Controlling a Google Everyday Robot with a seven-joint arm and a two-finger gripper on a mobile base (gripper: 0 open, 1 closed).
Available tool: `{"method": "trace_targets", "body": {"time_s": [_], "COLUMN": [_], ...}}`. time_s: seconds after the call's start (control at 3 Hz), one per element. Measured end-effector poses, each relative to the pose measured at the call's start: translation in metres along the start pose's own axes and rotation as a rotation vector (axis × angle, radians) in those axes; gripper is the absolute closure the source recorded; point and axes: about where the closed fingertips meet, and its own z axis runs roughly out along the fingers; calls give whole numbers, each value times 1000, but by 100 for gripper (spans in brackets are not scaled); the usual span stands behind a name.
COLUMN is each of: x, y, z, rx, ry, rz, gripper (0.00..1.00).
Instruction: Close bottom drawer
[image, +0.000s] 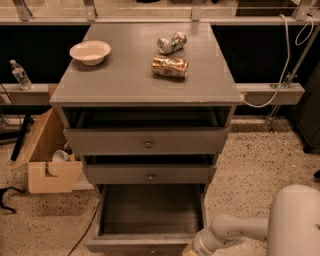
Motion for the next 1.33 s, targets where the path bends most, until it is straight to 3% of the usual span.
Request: {"method": "trace_targets", "body": {"time_s": [0.67, 1.33], "x": [-1, -28], "y": [-36, -66], "z": [21, 26], "rx": [118, 225], "ry": [-74, -201], "rz": [-110, -235], "gripper": [100, 100]}}
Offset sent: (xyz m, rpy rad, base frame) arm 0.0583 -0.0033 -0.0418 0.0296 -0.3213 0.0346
